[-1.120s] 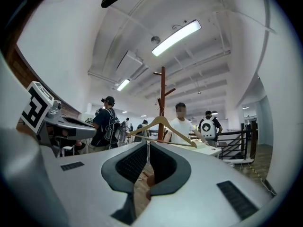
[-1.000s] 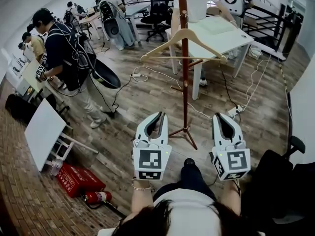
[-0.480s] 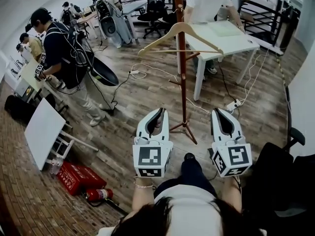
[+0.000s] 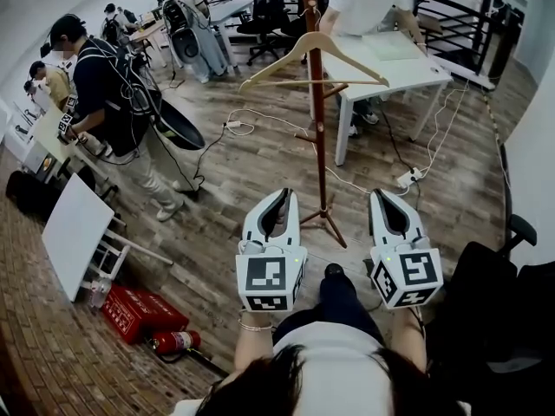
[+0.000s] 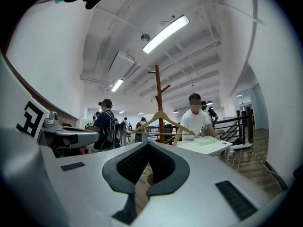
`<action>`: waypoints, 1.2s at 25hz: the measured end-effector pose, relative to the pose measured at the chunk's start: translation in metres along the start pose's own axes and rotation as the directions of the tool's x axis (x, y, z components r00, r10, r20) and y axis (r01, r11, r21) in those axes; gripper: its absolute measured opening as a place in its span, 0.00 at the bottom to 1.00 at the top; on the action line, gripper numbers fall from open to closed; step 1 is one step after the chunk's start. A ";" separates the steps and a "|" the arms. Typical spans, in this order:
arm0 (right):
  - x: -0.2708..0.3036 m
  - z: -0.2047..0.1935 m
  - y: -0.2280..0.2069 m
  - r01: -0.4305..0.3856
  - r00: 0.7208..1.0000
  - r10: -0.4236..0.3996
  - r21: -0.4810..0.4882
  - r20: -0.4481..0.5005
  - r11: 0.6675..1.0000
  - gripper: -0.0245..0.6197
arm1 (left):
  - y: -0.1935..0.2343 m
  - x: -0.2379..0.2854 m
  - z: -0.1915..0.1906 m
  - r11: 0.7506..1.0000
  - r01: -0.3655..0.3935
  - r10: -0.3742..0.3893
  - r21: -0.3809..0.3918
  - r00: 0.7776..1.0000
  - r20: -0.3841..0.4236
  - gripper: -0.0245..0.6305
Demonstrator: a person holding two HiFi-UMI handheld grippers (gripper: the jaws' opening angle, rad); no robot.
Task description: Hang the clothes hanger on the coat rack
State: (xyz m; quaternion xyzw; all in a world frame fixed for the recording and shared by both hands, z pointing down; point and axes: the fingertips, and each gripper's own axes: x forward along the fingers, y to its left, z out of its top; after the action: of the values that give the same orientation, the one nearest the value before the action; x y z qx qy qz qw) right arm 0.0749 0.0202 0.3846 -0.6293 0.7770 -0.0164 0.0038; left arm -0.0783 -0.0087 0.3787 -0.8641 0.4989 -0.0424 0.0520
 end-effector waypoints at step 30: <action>0.006 -0.009 -0.010 0.002 0.999 -0.002 -0.023 -0.036 1.000 0.09 | -0.011 0.017 -0.013 0.996 0.023 -0.025 -0.080 0.999 -0.030 0.07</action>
State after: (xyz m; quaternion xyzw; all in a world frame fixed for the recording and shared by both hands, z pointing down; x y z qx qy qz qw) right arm 0.0828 0.0121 0.3944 -0.6297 0.7764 -0.0191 -0.0174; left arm -0.0625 -0.0184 0.3931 -0.8706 0.4906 -0.0365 0.0089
